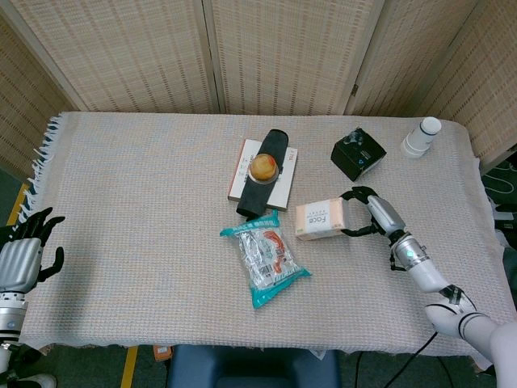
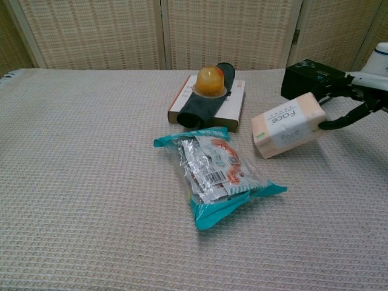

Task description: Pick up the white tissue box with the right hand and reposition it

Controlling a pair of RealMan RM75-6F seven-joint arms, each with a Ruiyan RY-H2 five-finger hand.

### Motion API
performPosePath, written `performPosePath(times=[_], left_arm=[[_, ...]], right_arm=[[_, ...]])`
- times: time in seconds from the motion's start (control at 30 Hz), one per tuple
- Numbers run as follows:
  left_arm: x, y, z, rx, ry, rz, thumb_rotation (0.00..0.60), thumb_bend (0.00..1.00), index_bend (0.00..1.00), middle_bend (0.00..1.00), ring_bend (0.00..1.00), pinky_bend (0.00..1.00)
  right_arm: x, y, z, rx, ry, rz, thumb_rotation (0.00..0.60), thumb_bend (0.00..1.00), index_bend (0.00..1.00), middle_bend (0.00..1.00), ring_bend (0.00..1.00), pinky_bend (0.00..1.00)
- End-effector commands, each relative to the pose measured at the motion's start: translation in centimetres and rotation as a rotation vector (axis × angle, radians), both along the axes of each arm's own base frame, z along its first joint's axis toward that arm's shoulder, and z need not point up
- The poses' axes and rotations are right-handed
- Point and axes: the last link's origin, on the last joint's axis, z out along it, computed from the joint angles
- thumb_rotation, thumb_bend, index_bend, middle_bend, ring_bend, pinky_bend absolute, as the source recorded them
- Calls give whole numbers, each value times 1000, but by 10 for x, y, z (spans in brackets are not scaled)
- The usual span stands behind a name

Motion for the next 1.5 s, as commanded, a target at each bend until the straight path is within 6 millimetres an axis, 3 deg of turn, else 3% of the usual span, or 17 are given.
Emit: performPosePath(times=[0.03, 0.23, 0.43, 0.6, 0.8, 0.93, 1.07, 1.17, 1.27, 1.37, 1.5], left_arm=[[0, 0, 0, 0, 1, 0, 600, 546, 183, 0, 0, 115], [0, 0, -1, -3, 2, 1, 600, 546, 183, 0, 0, 115], [0, 0, -1, -4, 4, 5, 600, 546, 183, 0, 0, 115], [0, 0, -1, -6, 5, 5, 600, 546, 183, 0, 0, 115], [0, 0, -1, -6, 7, 7, 600, 546, 183, 0, 0, 115], [0, 1, -2, -9, 4, 5, 600, 546, 183, 0, 0, 115], [1, 1, -4, -16, 5, 1, 600, 546, 183, 0, 0, 115], [1, 1, -6, -25, 8, 1, 600, 547, 183, 0, 0, 115], [1, 1, -8, -31, 11, 1, 600, 547, 182, 0, 0, 115], [1, 2, -8, -31, 12, 1, 600, 548, 183, 0, 0, 115], [1, 3, -9, -32, 16, -1, 600, 548, 183, 0, 0, 115]], right_arm=[[-3, 1, 4, 34, 51, -14, 600, 278, 351, 457, 182, 0], [-6, 2, 7, 50, 101, -27, 600, 273, 246, 371, 100, 0], [-5, 4, 13, 70, 176, -44, 600, 171, 2, 162, 0, 0], [-3, 7, 15, 94, 221, -60, 600, 98, 0, 17, 0, 0], [5, 17, 30, 102, 274, -55, 600, 54, 0, 0, 0, 0], [25, 42, 56, -30, 213, 27, 600, 48, 0, 0, 0, 0], [37, 97, 67, -293, 197, 179, 600, 45, 0, 0, 0, 0], [26, 136, 69, -401, 313, 197, 600, 45, 0, 0, 0, 0], [1, 161, 71, -408, 489, 140, 600, 45, 0, 0, 0, 0], [-28, 171, 81, -369, 635, 45, 600, 45, 0, 0, 0, 0], [-53, 174, 94, -339, 693, -68, 600, 46, 2, 0, 0, 0]])
